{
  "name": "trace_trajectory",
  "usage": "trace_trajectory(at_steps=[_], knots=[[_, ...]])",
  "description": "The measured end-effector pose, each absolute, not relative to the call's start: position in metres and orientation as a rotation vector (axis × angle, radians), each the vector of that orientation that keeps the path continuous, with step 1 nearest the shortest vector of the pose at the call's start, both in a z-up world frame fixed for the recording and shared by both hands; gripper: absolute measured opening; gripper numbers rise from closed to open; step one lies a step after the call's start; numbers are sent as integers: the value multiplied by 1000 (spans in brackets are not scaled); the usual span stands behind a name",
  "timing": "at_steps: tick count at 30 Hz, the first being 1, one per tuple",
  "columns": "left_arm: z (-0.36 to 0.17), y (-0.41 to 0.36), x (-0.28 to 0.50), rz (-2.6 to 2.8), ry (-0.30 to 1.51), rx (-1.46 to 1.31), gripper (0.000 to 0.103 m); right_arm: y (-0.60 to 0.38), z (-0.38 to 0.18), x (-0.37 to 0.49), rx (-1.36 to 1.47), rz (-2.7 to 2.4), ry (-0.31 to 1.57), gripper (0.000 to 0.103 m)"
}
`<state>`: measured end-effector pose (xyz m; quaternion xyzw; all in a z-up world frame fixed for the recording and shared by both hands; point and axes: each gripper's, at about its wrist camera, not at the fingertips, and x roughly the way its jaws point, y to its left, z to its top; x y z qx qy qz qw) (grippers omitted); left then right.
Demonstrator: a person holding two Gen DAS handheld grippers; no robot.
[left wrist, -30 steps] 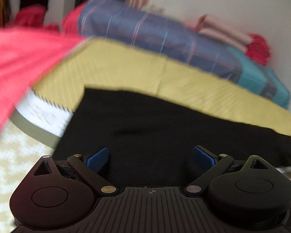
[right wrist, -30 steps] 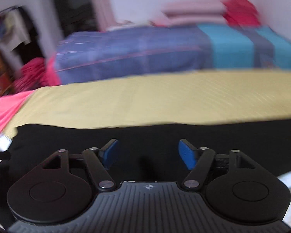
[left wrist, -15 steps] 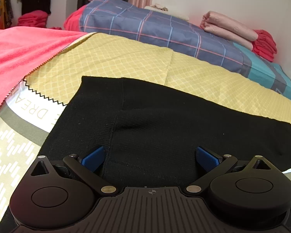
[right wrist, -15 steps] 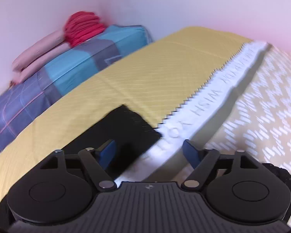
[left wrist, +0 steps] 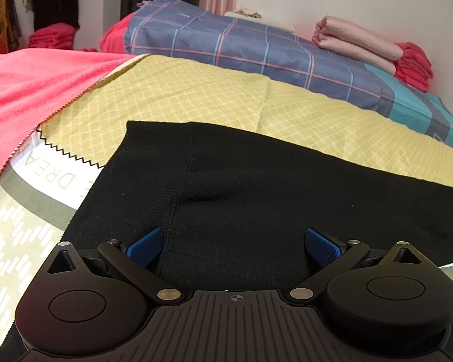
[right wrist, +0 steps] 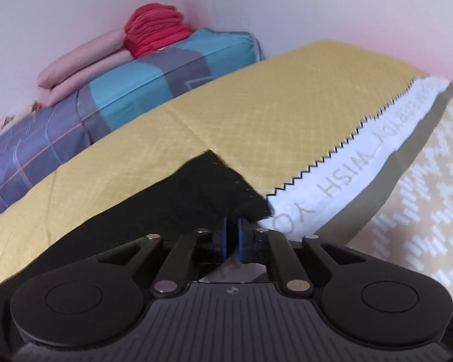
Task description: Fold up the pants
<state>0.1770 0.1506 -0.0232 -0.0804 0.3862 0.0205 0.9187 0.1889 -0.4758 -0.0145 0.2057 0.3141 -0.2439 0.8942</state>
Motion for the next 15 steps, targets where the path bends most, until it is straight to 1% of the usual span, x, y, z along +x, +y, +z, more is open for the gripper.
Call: trace_trajectory(at_steps=[1,2,3,4,7,10,15], knots=[[-23,150,177,45,795,-159,103,-474,-9,183,446,-520,634,34],[-23,149,178,47,796,-153,103,-472,-2,178,449,-544,612,39],[-24,148,178,50,798,-145,103,-467,4,172,436,-548,597,54],[-24,147,178,53,800,-136,103,-461,10,165,412,-536,596,64],[-24,146,179,57,805,-124,103,-446,23,140,368,-474,617,72],[-23,146,179,60,806,-120,103,-433,29,102,399,-406,622,77],[-22,145,178,64,807,-110,103,-420,37,39,406,-364,624,80]])
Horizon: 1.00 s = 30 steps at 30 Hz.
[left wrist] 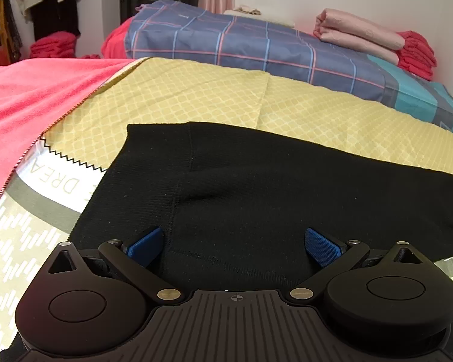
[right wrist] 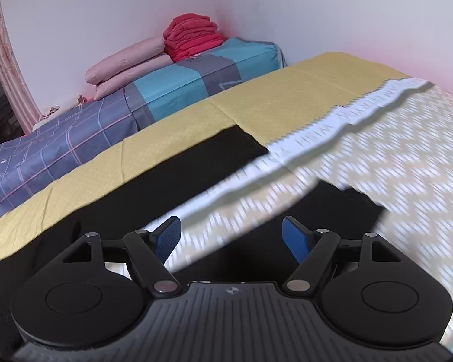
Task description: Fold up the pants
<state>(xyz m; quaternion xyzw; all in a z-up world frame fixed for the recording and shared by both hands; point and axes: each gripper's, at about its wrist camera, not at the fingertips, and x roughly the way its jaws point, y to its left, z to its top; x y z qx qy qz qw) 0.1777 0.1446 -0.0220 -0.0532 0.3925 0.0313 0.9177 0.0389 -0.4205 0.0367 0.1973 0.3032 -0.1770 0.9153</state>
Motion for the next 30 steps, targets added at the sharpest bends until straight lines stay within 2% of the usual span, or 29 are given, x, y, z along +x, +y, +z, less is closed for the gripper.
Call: trace_trajectory(at_steps=[8,13,20,30], knots=[[-22,143,177,74,808,-96,103,-404,28,-17,375,-295,656,86],[-21,141,176,78,814,-84,103,-422,8,-24,462,-380,745,85],[-22,139,178,83,822,-67,103,-432,13,-54,485,-446,695,85],[-25,137,177,92,816,-50,103,-356,18,-12,330,-180,696,86]])
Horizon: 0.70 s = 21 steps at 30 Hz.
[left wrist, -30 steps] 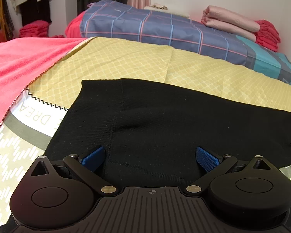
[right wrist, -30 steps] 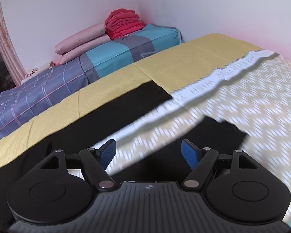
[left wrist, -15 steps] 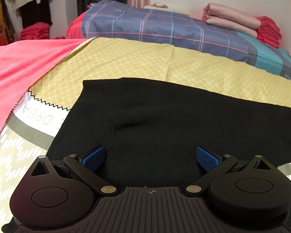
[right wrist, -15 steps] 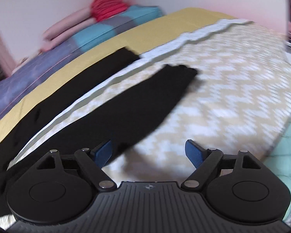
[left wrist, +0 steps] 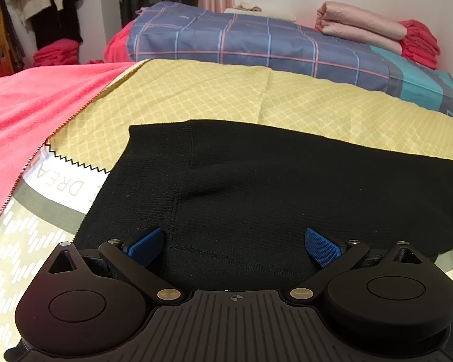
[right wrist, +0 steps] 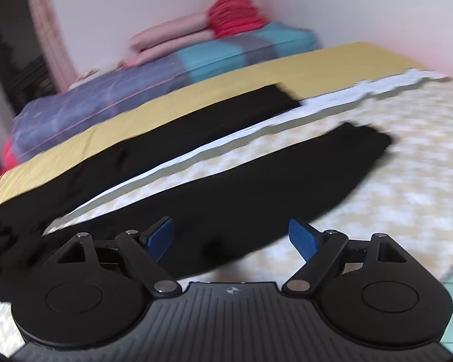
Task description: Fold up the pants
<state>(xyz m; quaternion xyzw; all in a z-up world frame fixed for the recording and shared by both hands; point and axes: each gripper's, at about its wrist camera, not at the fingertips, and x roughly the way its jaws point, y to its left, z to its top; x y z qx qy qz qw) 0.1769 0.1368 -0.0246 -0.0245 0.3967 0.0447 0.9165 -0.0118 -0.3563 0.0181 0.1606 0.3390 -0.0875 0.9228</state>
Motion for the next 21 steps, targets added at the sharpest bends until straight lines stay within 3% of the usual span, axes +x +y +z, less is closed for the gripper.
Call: trace_trajectory(at_steps=[5,6,8,11,21], knots=[[-26,136,177,95,816,-40,103,-358,-2,2,340,-110,749,86],[-26,136,178,96,816,-39,103,-367,-4,0,364,-124,735,80],[-26,136,178,96,815,-40,103,-387,-2,-7,476,-119,697,78],[-26,136,178,97,814,-39,103,-397,6,-14,465,-303,656,90],[-26,135,178,98,812,-38,103,-380,-4,-4,376,-303,685,89]])
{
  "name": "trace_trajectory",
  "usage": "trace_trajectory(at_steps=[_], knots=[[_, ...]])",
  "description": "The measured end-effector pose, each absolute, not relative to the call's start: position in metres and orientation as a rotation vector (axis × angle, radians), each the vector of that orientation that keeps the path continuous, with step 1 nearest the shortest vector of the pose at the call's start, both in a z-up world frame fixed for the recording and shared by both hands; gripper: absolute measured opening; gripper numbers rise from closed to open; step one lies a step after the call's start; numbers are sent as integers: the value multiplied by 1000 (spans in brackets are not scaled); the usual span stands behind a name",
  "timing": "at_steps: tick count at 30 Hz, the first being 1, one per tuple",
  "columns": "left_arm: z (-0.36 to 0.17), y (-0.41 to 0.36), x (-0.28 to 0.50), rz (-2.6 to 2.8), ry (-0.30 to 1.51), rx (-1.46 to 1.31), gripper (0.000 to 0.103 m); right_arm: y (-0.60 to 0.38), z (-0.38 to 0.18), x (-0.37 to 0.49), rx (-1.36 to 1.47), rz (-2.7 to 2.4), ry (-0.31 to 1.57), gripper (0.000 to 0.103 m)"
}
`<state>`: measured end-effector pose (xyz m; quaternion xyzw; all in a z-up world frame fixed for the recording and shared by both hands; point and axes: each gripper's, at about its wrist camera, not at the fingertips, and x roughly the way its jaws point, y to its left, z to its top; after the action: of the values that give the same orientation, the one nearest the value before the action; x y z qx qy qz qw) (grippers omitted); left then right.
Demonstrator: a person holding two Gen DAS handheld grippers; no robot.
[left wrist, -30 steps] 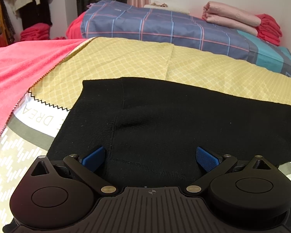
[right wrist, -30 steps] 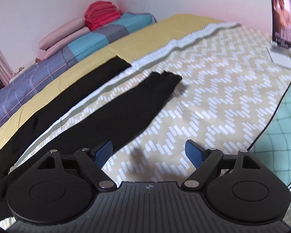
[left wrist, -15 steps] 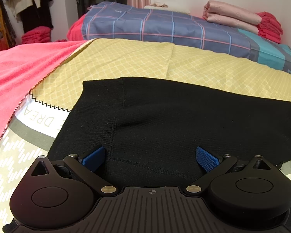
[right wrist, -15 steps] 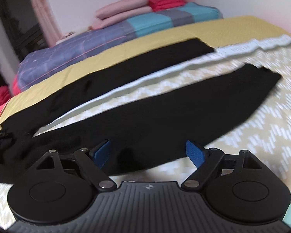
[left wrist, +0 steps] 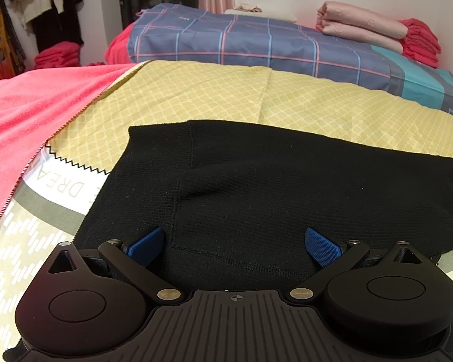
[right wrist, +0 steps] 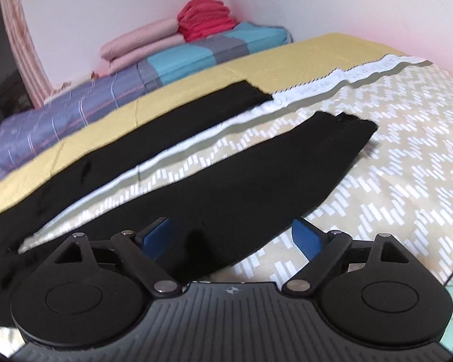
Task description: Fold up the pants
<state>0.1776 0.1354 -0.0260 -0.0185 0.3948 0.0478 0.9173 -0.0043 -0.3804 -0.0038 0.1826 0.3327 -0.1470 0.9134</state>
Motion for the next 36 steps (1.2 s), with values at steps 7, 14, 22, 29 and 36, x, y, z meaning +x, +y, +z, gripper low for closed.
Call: trace_trajectory(at_steps=[7,14,22,29,36], knots=[[-26,135,177,99,812,-37,103,-407,-4,-13,419,-419,634,89],[-26,135,177,100,812,-36,103,-408,-8,-16,399,-502,642,90],[-26,135,177,100,811,-36,103,-410,-10,-18,401,-524,651,92],[-26,135,177,100,811,-36,103,-407,-12,-22,388,-527,650,93],[-26,135,177,100,811,-36,103,-403,-14,-20,364,-528,652,96]])
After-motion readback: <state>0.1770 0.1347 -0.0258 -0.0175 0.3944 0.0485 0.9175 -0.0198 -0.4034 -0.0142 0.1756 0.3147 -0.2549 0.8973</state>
